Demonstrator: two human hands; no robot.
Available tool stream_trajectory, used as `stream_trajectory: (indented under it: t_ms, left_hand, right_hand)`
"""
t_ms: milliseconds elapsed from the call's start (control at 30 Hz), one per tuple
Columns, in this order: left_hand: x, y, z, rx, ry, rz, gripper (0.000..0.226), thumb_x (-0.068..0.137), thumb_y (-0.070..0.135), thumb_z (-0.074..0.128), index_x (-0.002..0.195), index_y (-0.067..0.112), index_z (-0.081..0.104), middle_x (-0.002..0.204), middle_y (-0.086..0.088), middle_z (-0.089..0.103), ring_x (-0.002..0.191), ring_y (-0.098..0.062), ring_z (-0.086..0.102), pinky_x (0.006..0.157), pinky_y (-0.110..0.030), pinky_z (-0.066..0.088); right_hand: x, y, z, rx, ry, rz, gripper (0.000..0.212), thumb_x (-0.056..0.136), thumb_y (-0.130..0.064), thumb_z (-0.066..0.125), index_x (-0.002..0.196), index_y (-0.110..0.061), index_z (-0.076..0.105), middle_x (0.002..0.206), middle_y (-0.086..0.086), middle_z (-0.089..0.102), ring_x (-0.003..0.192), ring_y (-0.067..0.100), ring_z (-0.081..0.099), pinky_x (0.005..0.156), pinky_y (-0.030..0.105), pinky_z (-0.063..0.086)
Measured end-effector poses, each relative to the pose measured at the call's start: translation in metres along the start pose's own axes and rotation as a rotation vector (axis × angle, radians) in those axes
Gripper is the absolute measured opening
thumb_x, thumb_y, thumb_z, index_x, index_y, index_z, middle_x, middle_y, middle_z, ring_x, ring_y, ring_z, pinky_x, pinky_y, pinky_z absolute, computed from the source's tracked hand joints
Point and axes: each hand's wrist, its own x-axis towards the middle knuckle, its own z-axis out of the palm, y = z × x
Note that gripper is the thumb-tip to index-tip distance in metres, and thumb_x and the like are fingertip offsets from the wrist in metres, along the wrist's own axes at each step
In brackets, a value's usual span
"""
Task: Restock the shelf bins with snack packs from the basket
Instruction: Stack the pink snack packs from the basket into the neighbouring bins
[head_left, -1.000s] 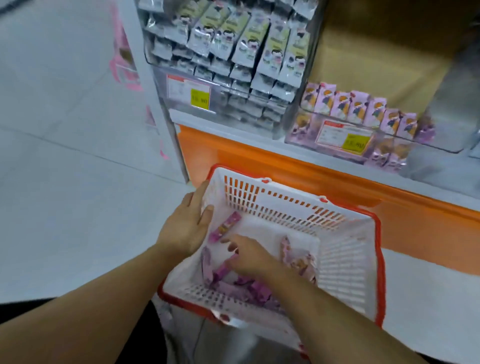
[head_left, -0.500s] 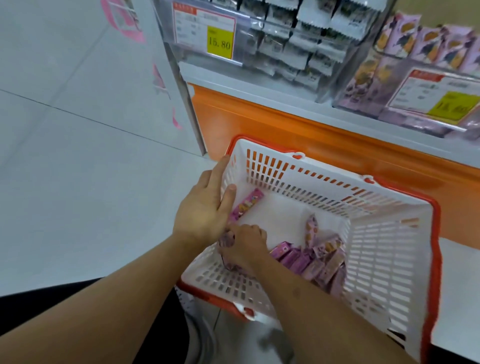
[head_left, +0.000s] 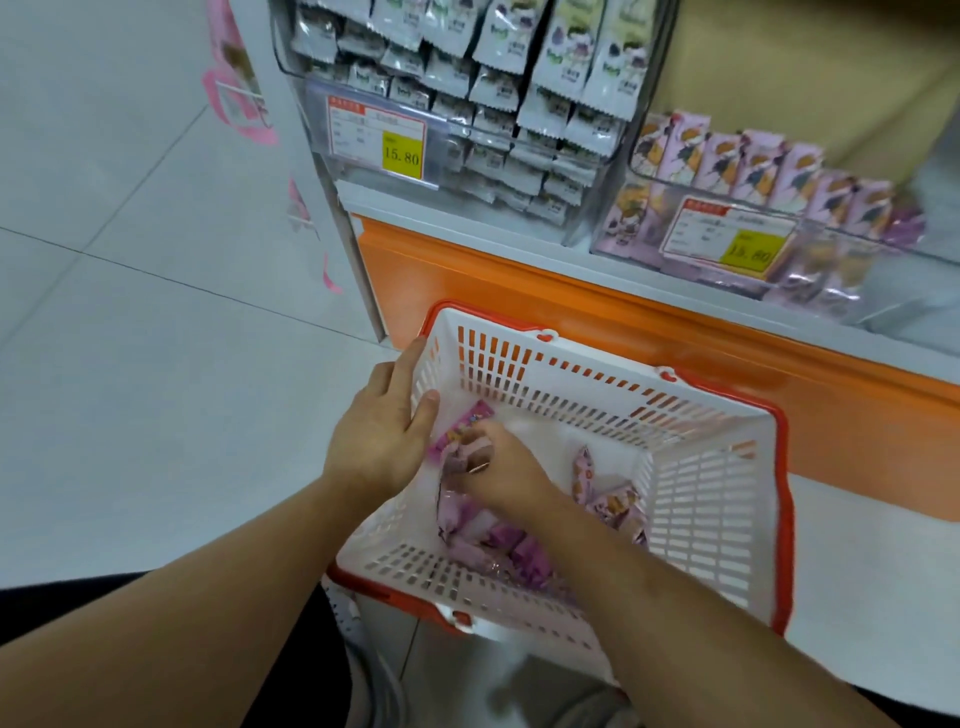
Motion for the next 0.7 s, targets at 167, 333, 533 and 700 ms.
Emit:
stream_trajectory:
  t_ms: [167, 333, 533, 700]
  left_hand:
    - [0.001, 0.020, -0.018, 0.000, -0.078, -0.142, 0.055, 0.105, 0.057, 0.035, 0.157, 0.044, 0.022, 0.158, -0.009, 0.029, 0.132, -0.039, 0.051, 0.112, -0.053, 0.042]
    - [0.013, 0.068, -0.060, 0.059, -0.079, -0.064, 0.044, 0.100, 0.047, 0.047, 0.136, 0.024, 0.060, 0.145, -0.010, 0.048, 0.130, -0.029, 0.050, 0.111, -0.041, 0.041]
    - [0.000, 0.179, -0.135, -0.270, -0.237, 0.231, 0.025, 0.092, 0.010, 0.064, 0.107, 0.029, 0.068, 0.102, 0.010, 0.072, 0.097, -0.018, 0.071, 0.084, -0.029, 0.054]
    - [-0.037, 0.232, -0.161, -0.497, -0.357, 0.365, 0.028, 0.090, 0.041, 0.078, 0.114, 0.031, 0.067, 0.103, 0.005, 0.074, 0.090, -0.017, 0.075, 0.088, -0.039, 0.058]
  right_hand:
    - [-0.047, -0.052, -0.074, 0.085, -0.105, -0.091, 0.043, 0.088, 0.001, 0.079, 0.121, -0.023, 0.067, 0.105, 0.002, 0.077, 0.095, 0.020, 0.076, 0.085, 0.042, 0.065]
    - [-0.114, -0.111, -0.147, 0.050, -0.112, -0.251, 0.030, 0.092, 0.002, 0.076, 0.115, -0.015, 0.067, 0.115, 0.018, 0.073, 0.097, 0.029, 0.072, 0.083, 0.040, 0.062]
    - [-0.190, -0.167, -0.200, 0.115, 0.136, -0.411, 0.035, 0.092, -0.007, 0.079, 0.121, -0.005, 0.059, 0.106, 0.022, 0.076, 0.085, 0.043, 0.071, 0.067, 0.041, 0.061]
    - [-0.204, -0.184, -0.212, 0.154, 0.350, -0.472, 0.031, 0.094, -0.022, 0.079, 0.106, -0.008, 0.055, 0.082, 0.020, 0.071, 0.060, 0.038, 0.069, 0.061, 0.053, 0.062]
